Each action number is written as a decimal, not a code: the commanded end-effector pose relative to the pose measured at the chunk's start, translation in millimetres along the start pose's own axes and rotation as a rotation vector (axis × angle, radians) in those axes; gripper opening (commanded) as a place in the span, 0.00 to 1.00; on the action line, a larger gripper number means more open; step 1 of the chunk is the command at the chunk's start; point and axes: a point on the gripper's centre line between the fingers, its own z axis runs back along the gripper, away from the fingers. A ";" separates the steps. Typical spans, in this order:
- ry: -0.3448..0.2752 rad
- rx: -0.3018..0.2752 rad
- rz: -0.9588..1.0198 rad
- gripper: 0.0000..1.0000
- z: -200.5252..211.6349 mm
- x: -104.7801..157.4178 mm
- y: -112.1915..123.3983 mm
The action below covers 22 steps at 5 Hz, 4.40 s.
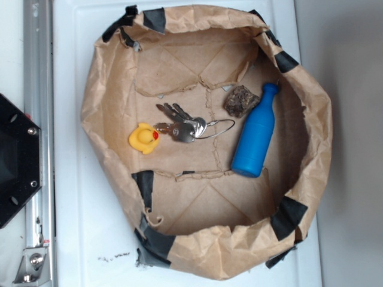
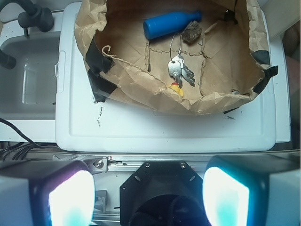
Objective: Grab the silver keys.
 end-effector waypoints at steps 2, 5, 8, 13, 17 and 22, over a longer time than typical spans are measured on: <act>-0.042 0.014 0.039 1.00 -10.3 33.1 -5.2; -0.116 0.036 0.049 1.00 -47.1 107.8 15.9; -0.154 -0.050 -0.057 1.00 -96.7 149.2 33.3; -0.154 -0.050 -0.057 1.00 -96.7 149.2 33.3; -0.157 0.056 0.205 1.00 -181.1 169.5 26.3; -0.207 0.167 0.150 0.00 -220.9 152.4 27.5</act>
